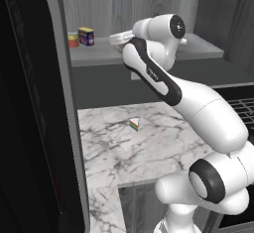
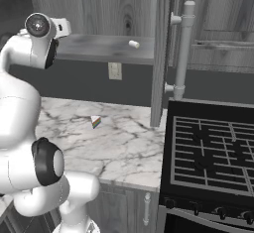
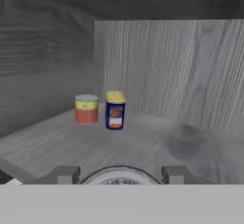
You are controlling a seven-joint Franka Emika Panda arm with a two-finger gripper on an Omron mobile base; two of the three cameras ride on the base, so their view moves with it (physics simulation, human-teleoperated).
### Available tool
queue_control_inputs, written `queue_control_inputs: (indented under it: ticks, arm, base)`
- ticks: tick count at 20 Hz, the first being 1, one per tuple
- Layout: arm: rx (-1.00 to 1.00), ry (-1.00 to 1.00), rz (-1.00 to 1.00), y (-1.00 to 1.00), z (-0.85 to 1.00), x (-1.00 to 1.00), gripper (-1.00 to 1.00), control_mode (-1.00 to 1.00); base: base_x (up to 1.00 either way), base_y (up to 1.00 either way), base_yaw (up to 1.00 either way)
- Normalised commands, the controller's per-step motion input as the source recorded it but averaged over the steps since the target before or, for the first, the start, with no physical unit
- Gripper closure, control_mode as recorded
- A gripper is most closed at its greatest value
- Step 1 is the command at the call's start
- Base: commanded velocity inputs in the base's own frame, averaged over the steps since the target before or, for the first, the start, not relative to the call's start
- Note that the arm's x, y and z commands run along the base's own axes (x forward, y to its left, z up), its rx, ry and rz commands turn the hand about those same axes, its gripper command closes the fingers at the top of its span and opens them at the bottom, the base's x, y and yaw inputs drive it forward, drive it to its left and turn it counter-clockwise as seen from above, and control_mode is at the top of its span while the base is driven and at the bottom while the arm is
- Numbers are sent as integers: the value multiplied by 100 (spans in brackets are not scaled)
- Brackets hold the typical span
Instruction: Pick the cans from the counter and place them in their designated side in the cabinet.
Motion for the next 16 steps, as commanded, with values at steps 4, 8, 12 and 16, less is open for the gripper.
queue_control_inputs:
  ticks: [4,8,12,16]
  arm:
    - [0,4,2,4,-9,24,100,-100]
    - [0,3,2,4,-5,21,100,-100]
    - [0,2,2,5,-1,19,100,-100]
    - [0,1,1,5,-1,20,100,-100]
  base:
    - [0,0,0]
    - [0,0,0]
    - [0,0,0]
    - [0,0,0]
